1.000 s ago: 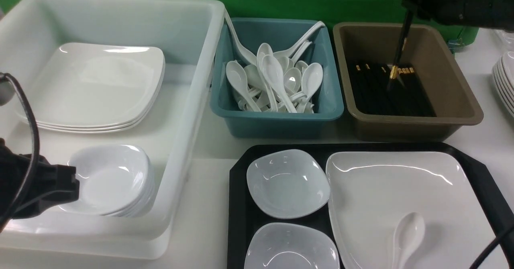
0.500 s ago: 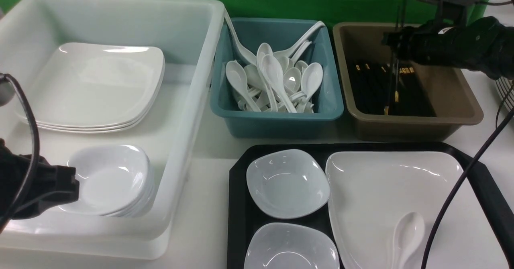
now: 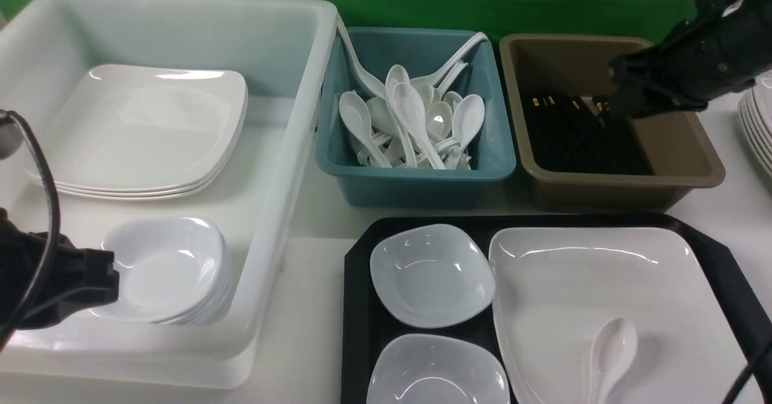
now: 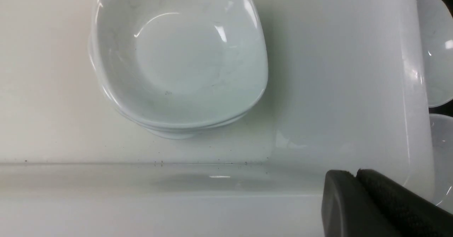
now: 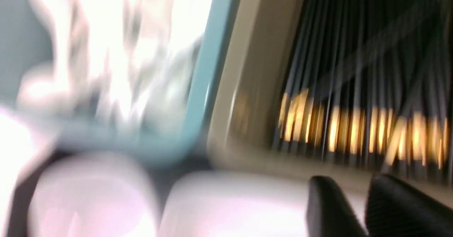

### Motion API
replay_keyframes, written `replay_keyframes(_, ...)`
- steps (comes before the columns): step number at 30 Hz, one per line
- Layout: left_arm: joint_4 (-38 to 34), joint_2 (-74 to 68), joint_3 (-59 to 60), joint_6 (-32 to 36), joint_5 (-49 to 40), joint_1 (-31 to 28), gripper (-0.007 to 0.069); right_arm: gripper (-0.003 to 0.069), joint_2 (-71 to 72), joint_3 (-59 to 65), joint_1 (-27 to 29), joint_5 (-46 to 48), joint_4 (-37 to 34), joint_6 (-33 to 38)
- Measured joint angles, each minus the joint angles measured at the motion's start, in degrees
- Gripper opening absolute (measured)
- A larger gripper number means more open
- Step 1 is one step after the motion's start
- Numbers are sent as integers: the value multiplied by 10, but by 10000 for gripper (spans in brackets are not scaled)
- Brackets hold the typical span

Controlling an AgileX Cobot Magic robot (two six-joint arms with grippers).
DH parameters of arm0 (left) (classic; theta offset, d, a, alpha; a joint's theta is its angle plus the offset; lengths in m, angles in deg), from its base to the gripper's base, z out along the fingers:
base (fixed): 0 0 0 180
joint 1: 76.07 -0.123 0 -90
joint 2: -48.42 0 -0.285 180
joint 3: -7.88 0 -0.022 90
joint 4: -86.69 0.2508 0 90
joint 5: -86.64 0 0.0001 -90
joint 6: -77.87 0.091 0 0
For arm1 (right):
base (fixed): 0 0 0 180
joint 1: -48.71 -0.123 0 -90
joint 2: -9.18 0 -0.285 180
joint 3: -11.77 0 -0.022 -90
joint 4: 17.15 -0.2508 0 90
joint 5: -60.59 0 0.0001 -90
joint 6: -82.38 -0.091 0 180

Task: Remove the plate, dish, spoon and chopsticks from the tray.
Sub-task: Use the right arm to put the chopsticks into the small storage box on the right, then use the right arm to grab a soup spoon from the plate

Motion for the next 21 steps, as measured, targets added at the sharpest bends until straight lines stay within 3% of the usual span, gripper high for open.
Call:
replay_keyframes(1, 0, 0, 0, 0, 0, 0, 17, 162, 3, 0, 0, 0, 2, -3)
replay_keyframes(3, 0, 0, 0, 0, 0, 0, 17, 147, 28, 16, -10, 90, 22, -30)
replay_keyframes(5, 0, 0, 0, 0, 0, 0, 17, 172, 48, 47, -26, 105, 47, -58)
replay_keyframes(7, -1, 0, 0, 0, 0, 0, 17, 261, 71, 105, -64, 102, 81, -99)
replay_keyframes(9, -1, 0, 0, 0, 0, 0, 17, 402, 90, 179, -120, 75, 122, -147)
replay_keyframes(10, -1, 0, 0, 0, 0, 0, 17, 416, 90, 185, -124, 71, 126, -152)
replay_keyframes(11, -1, 0, 0, 0, 0, 0, 17, 529, 93, 235, -166, 22, 163, -189)
replay_keyframes(12, -1, 0, 0, 0, 0, 0, 17, 540, 93, 240, -171, 15, 163, -193)
replay_keyframes(14, -1, 0, 0, 0, 0, 0, 17, 632, 88, 289, -207, -54, 207, -241)
replay_keyframes(16, -1, 0, 0, 1, -1, 0, 17, 671, 80, 315, -220, -92, 236, -290)
replay_keyframes(21, -1, 0, 0, 5, -1, 0, 17, 682, 47, 337, -223, -143, 262, -340)
